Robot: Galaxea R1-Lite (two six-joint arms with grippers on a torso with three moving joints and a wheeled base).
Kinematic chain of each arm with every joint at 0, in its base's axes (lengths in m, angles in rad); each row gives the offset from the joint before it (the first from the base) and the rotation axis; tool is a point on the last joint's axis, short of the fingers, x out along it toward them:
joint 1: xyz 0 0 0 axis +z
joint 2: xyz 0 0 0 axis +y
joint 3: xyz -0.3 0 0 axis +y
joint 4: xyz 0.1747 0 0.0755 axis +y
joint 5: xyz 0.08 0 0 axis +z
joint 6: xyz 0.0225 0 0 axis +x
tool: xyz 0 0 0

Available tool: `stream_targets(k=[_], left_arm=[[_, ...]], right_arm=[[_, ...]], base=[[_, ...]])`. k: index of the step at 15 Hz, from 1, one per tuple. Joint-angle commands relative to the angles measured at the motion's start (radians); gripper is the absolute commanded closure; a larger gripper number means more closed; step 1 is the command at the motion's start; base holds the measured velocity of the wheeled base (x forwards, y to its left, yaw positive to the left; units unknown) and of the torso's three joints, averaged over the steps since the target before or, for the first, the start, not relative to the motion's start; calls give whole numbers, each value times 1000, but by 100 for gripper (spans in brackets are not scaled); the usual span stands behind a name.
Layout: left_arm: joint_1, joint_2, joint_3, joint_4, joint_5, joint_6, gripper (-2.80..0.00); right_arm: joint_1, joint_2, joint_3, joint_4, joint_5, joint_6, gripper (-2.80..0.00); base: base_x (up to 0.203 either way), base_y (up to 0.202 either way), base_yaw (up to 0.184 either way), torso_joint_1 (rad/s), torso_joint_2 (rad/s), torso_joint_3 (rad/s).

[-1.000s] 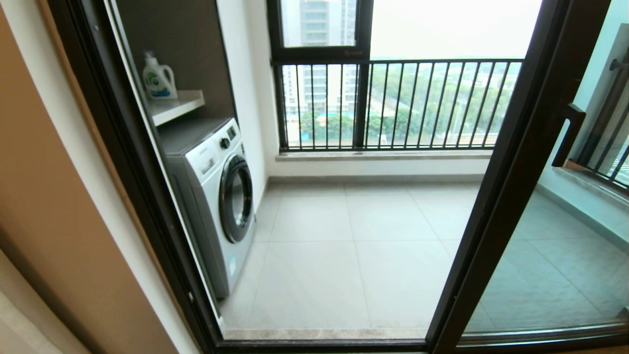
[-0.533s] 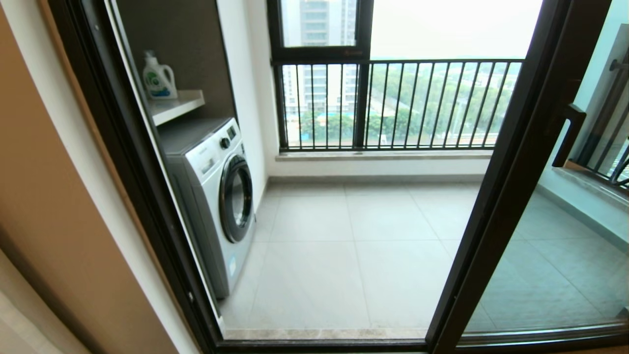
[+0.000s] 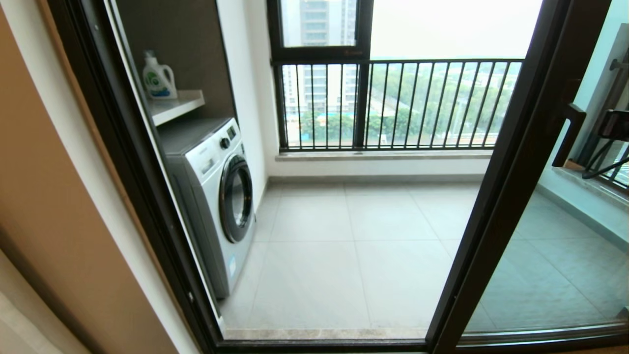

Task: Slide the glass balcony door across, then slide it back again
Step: Close the slid door

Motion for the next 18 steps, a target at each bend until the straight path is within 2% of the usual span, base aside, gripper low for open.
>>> stream_targets(k=[1,6,18], left_arm=[[0,1,0,0,0,0,0],[0,1,0,0,0,1,0],[0,1,0,0,0,0,0]], right_arm=[[39,16,-5,-3,-4,-4,0],[111,6,-5,-3,-48,-4,0],[190,-27,5,-3,-84,-11,0]], base=[[0,0,0,0,0,0],[0,0,0,0,0,0],[0,0,0,0,0,0]])
